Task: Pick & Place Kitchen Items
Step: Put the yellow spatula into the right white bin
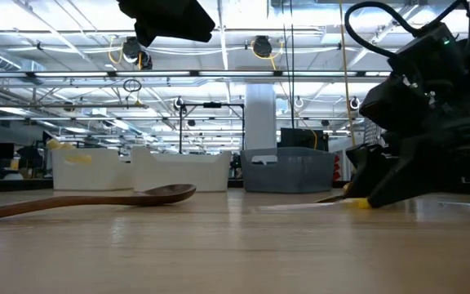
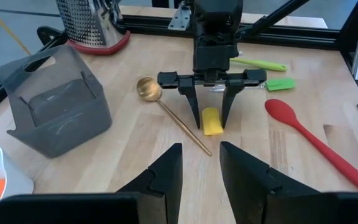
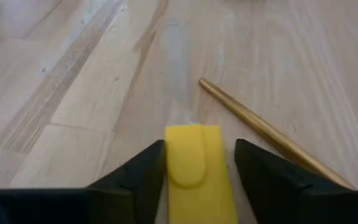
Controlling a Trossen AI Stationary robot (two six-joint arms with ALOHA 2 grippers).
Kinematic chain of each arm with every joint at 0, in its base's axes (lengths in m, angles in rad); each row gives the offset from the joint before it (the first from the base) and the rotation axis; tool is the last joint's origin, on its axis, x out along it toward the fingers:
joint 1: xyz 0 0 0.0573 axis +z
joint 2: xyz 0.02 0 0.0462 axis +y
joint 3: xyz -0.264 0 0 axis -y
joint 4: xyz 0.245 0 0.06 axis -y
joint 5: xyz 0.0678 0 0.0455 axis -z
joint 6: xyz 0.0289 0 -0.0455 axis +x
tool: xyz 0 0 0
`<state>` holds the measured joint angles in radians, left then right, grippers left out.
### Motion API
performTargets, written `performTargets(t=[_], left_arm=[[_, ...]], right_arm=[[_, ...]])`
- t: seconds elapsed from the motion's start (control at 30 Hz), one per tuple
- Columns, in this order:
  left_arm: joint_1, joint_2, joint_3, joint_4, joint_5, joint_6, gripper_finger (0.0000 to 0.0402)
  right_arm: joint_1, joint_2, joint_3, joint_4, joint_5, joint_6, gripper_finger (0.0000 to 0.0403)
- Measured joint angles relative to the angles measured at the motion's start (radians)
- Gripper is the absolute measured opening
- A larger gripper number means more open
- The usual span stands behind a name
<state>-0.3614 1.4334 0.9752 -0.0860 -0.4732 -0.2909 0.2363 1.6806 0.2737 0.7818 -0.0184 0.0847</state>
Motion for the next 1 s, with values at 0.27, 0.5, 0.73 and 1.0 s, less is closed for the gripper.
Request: performTargets(t=[0.27, 0.5, 0.73, 1.0], left_arm=[[0.0, 0.0, 0.0, 0.0, 0.0, 0.0, 0.0113], [0.0, 0.0, 0.0, 0.0, 0.0, -0.002, 0.0113], [0.006, 0.063, 0.001, 0.057, 0.0, -0.019, 0.0113], [0.062, 0.259, 0.0, 0.25, 0.13, 0.052, 0.0113]], right_arm=[[-0.001, 0.002, -0.001, -0.011, -0.021, 0.021, 0.0093], [0.0, 0.006, -0.002, 0.084, -0.044, 0.036, 0.0082], [0.003, 0.007, -0.006, 0.215, -0.061, -0.014, 0.0073], [0.002, 0.005, 0.012, 0.234, -0.042, 0.004, 0.0038]])
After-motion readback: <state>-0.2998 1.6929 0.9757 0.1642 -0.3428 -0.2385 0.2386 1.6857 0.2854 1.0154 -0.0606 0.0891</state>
